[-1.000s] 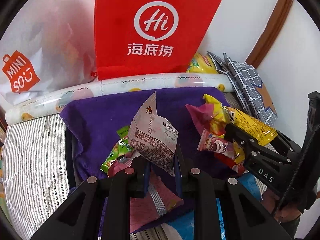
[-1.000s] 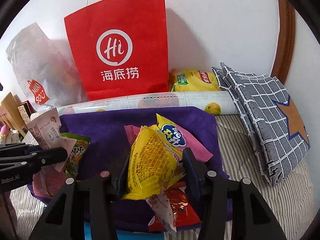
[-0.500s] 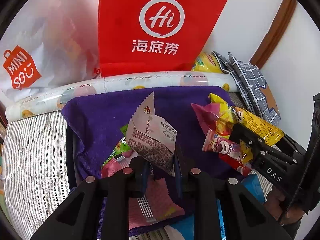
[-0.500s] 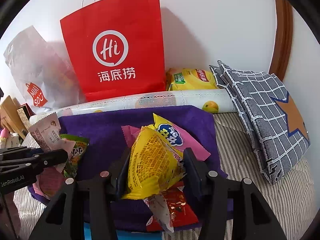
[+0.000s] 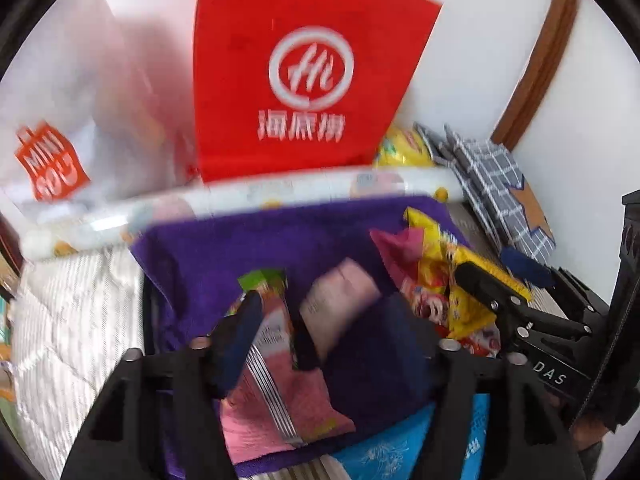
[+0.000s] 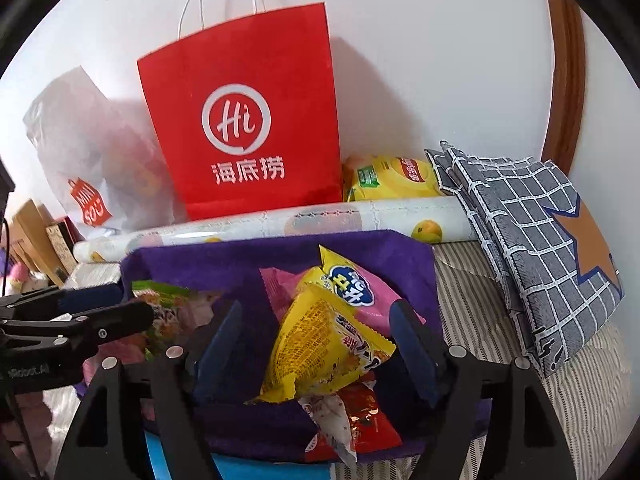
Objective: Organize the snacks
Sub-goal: 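Open the right tool to drop the yellow bag while the left tool releases the white packet, then move both open tools back toward the remaining snacks beside the tissue pack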
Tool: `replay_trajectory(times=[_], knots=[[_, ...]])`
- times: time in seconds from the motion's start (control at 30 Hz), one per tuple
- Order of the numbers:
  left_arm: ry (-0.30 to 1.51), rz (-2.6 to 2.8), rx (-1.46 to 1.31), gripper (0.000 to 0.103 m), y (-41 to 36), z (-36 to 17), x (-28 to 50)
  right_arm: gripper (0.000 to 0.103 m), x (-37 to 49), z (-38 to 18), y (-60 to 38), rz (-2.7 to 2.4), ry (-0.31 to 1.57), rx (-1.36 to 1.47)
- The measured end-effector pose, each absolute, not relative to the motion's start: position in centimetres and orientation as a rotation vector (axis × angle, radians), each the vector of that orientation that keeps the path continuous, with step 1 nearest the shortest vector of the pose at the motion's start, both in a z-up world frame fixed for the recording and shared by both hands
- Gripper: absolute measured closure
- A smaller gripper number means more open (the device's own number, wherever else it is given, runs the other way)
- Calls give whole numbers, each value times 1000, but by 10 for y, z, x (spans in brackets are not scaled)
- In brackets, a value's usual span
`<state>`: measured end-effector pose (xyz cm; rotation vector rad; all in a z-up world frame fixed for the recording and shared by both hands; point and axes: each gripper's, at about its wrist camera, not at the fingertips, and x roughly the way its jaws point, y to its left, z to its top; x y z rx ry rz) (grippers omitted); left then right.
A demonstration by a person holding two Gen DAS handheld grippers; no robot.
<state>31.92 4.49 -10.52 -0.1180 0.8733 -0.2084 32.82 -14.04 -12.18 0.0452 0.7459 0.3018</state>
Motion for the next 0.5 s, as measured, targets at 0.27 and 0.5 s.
replay_trajectory(times=[0.27, 0.5], knots=[[829, -234, -115, 30, 41, -87, 310, 27, 318, -102, -153, 315, 693, 118], [789, -237, -93, 27, 35, -70, 298, 17, 288, -85, -161, 257, 683, 104]])
